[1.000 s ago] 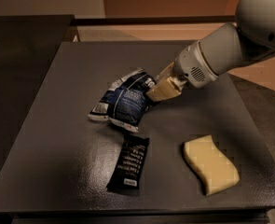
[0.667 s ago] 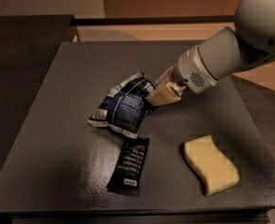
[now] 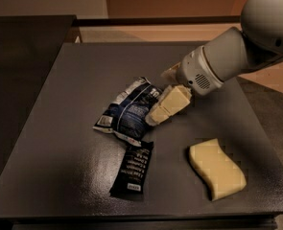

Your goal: Move blue chip bag near rxbar chocolate

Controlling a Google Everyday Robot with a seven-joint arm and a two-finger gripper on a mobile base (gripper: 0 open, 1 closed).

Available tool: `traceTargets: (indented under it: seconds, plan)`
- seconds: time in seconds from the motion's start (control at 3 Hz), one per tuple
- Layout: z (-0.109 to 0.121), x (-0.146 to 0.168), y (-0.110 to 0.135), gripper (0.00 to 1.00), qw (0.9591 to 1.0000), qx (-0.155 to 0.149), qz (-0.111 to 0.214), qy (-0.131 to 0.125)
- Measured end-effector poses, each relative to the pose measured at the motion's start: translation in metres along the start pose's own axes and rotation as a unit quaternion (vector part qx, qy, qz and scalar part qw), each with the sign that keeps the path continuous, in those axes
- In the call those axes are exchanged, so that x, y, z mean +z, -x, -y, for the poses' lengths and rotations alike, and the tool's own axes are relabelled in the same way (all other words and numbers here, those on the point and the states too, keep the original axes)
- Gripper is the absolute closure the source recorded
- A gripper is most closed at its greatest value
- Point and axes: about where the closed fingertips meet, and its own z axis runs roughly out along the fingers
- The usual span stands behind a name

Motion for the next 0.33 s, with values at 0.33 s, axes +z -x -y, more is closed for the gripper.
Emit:
traceTargets:
  seconds: [0.33]
  plan:
    - [-0.0001,0.0,0.0001,0.0,1.0,0.0,0.0,0.0]
